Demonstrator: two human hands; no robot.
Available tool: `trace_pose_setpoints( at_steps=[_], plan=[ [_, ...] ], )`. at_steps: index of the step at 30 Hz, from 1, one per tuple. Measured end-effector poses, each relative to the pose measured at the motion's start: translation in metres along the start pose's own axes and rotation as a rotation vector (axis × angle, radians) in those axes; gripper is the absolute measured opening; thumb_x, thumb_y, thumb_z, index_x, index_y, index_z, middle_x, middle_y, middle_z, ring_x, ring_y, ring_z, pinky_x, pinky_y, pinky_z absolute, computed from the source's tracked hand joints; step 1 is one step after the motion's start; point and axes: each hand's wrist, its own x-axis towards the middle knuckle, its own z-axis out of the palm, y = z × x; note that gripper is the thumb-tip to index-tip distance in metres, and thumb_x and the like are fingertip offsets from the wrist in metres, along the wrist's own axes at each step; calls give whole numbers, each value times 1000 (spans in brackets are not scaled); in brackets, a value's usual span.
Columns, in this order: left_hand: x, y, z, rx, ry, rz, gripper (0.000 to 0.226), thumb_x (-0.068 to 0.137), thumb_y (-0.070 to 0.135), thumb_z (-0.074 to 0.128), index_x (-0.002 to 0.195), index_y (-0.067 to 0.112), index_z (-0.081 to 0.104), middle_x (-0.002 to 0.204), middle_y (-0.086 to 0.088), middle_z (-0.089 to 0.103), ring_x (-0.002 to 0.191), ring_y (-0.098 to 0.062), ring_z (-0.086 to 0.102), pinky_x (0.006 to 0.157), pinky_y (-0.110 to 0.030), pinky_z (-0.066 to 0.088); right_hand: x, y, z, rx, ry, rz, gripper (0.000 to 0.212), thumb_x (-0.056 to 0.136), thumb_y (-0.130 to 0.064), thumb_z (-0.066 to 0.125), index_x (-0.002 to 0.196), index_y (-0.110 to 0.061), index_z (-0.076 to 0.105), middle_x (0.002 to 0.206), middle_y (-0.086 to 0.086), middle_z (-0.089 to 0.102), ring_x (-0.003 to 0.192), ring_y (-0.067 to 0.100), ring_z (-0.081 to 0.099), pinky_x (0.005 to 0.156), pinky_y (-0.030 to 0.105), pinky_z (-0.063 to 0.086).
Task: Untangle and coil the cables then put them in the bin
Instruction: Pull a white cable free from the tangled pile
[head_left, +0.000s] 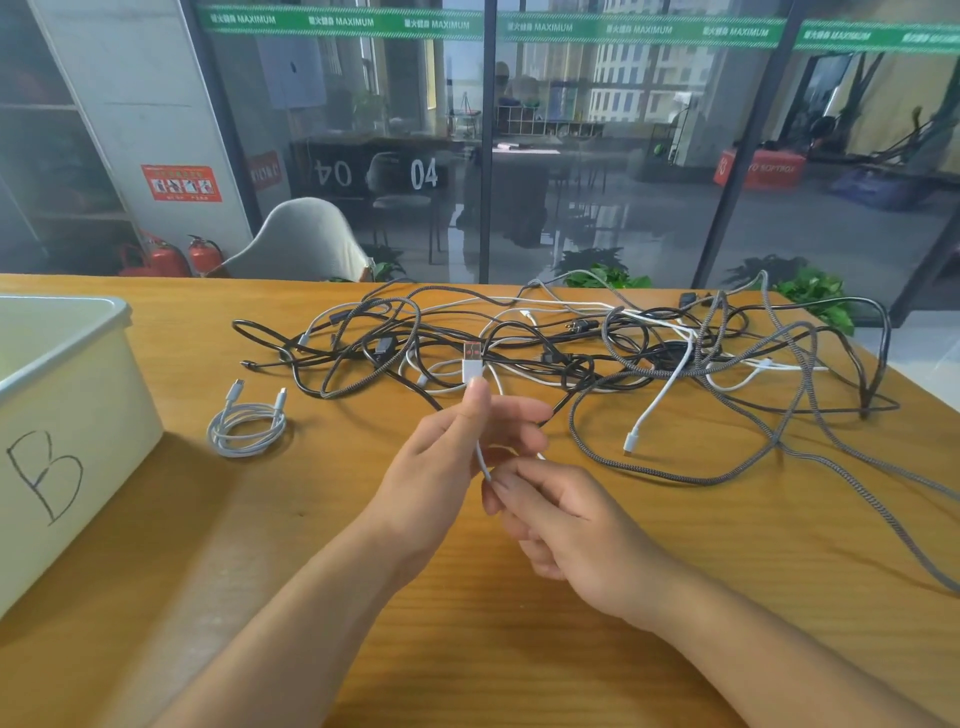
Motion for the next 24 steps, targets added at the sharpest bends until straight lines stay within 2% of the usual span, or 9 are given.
trace_pose_setpoints(
  at_steps=[4, 6, 7, 10, 13, 16, 19, 22, 24],
  plan=[
    [-1, 4, 2, -217, -14, -56, 56, 106, 45, 35, 109, 6, 76, 96, -13, 71, 83, -23, 67, 53, -30, 45, 1, 4, -4, -85, -26, -18, 33, 112, -28, 42, 87, -18, 60, 61, -14, 39, 50, 6, 28, 48, 18, 26],
    [-1, 8, 2, -382, -2, -79, 53, 105, 42, 38, 101, 6, 78, 89, -12, 71, 84, -25, 70, 66, -33, 57, 1, 7, -10, -203, -75, -14, 33, 113, -27, 41, 89, -18, 62, 61, -16, 43, 53, 2, 35, 51, 13, 31],
    [-1, 10, 2, -448, 13, -86, 53, 106, 41, 38, 97, 6, 78, 84, -10, 69, 75, -23, 69, 70, -32, 59, 1, 7, -14, -271, -108, -7, 33, 113, -29, 41, 90, -18, 63, 62, -17, 44, 55, 1, 39, 54, 12, 32],
    [-2, 17, 3, -533, 62, -93, 54, 110, 37, 36, 88, 7, 76, 71, -4, 58, 46, -12, 47, 50, -25, 47, 2, 1, -31, -509, -177, 9, 33, 112, -35, 42, 91, -23, 64, 67, -11, 45, 60, 2, 41, 57, 16, 33],
    [-3, 18, 2, -526, 43, -127, 53, 110, 36, 36, 82, 9, 72, 63, -1, 52, 36, -8, 34, 41, -21, 36, 4, -2, -55, -781, -166, 0, 32, 109, -42, 47, 86, -28, 64, 67, 2, 48, 61, 9, 41, 60, 30, 33],
    [-6, 18, 3, -447, -71, -222, 53, 107, 36, 37, 78, 9, 73, 62, -2, 56, 34, -6, 36, 40, -20, 34, 6, 1, -79, -875, -48, 33, 38, 100, -58, 53, 77, -30, 65, 63, -8, 54, 60, 5, 46, 62, 29, 36],
    [-8, 19, 6, -350, -193, -307, 52, 103, 37, 39, 79, 8, 75, 65, -7, 63, 34, -8, 42, 39, -20, 37, 9, 5, -103, -960, 157, -51, 43, 86, -73, 51, 78, -35, 71, 73, -14, 62, 77, 4, 57, 69, 27, 39],
    [-9, 17, 7, -272, -253, -301, 50, 98, 40, 43, 87, 6, 78, 76, -14, 72, 40, -14, 55, 43, -20, 42, 9, 2, -115, -1035, 384, -256, 47, 89, -72, 57, 73, -30, 70, 62, -15, 53, 72, 5, 53, 69, 27, 38],
    [-9, 14, 8, -182, -261, -298, 52, 101, 42, 42, 96, 5, 79, 91, -18, 76, 50, -18, 63, 47, -22, 46, 7, -6, -105, -1017, 511, -385, 46, 90, -67, 61, 67, -27, 66, 53, -11, 42, 62, 10, 48, 66, 21, 37]
  ],
)
